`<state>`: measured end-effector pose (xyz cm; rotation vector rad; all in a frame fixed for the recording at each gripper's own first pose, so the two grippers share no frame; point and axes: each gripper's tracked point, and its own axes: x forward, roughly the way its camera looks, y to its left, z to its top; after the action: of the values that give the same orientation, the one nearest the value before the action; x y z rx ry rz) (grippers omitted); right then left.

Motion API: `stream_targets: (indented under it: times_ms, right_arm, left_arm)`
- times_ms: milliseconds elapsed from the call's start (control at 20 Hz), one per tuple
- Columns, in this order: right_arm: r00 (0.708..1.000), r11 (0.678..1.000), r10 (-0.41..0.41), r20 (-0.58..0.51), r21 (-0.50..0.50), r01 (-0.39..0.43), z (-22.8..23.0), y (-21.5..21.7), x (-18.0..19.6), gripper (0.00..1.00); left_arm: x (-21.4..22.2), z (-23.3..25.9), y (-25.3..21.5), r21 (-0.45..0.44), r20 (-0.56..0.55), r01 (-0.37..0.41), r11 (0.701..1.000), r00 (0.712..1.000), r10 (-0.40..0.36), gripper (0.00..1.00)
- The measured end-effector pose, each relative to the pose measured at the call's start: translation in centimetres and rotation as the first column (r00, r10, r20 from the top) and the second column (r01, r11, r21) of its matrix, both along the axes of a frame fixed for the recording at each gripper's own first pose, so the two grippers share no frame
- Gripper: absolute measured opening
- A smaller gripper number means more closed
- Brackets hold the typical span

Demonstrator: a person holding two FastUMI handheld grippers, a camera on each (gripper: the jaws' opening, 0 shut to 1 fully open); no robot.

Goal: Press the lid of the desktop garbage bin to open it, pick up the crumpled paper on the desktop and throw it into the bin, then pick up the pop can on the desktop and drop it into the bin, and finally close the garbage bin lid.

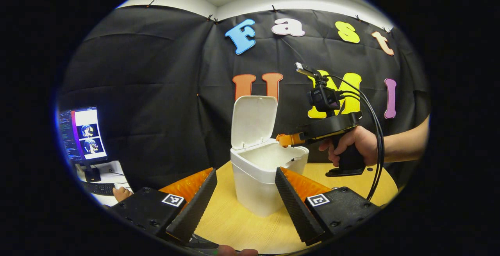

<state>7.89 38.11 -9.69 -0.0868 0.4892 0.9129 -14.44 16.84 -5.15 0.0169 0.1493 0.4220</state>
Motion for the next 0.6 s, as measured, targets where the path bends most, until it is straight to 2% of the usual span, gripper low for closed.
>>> stream_targets:
  times_ms: [100, 400, 600]
  right_arm:
    - [1.000, 1.000, -0.009, -0.002, -0.019, 0.009, -0.8, 0.3, 0.2, 0.17]
    - [0.999, 0.999, -0.027, -0.018, -0.043, 0.026, -2.0, -0.2, 0.8, 0.32]
    - [0.999, 0.999, -0.035, -0.020, -0.042, 0.034, -2.5, -0.5, 0.9, 0.34]
  left_arm:
    - [-0.1, 0.1, 0.3, 0.005, -0.004, -0.008, 1.000, 1.000, 0.008, 0.98]
    - [-0.4, 0.0, 0.5, 0.006, -0.008, -0.010, 1.000, 1.000, 0.010, 0.98]
    - [-0.2, 0.1, 0.2, 0.012, -0.012, 0.003, 1.000, 1.000, -0.003, 0.98]
